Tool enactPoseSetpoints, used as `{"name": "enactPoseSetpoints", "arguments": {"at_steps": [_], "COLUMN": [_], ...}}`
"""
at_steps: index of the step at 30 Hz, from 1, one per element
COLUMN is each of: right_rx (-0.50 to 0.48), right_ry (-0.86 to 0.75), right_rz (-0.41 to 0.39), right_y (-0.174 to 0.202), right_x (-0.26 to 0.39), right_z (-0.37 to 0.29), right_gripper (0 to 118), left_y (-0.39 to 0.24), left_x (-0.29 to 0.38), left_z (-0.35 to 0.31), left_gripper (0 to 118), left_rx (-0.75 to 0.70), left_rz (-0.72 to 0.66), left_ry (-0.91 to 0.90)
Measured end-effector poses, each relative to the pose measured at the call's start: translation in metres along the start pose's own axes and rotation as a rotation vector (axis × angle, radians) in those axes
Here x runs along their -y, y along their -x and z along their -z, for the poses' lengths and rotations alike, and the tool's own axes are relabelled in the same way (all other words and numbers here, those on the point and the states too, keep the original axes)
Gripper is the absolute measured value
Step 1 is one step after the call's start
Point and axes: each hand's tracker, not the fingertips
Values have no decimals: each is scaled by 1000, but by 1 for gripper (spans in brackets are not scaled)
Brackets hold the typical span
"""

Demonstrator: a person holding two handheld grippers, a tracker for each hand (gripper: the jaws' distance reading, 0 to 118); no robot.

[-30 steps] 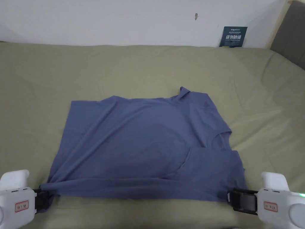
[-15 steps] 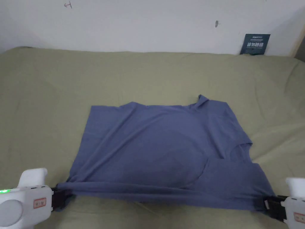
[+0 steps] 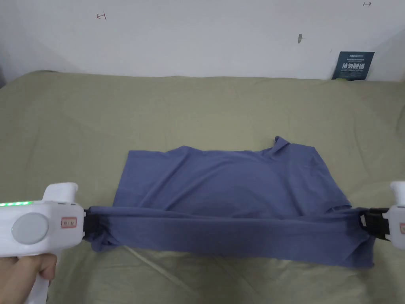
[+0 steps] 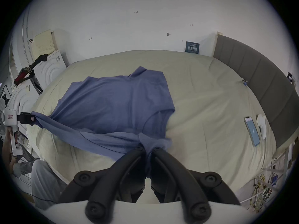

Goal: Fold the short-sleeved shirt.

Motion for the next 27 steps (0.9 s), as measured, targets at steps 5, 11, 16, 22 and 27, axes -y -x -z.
{"name": "enactPoseSetpoints", "arguments": {"at_steps": [5,11,16,22,27], "right_rx": [26,49,49,35,59], "right_ry": [51,119,159,62,-57], "right_rz": [-21,-29,20,88,21], "right_y": [-6,-9,-16,-9,15], "right_x": [-34,-53,-53,-25,19], "right_z": [53,113,132,79,35], "right_gripper": [7,7,101,109,96], "left_y": [-11,-13,-16,-1,-12], "left_x": [-38,-60,-61,-43,4], "left_z": [43,101,110,81,18], "left_gripper": [3,3,68,117,104], "left_rx": [-12,-34,-16,-40,-58], "left_rz": [7,31,7,-44,-34], "left_ry": [47,110,104,34,-158]}}
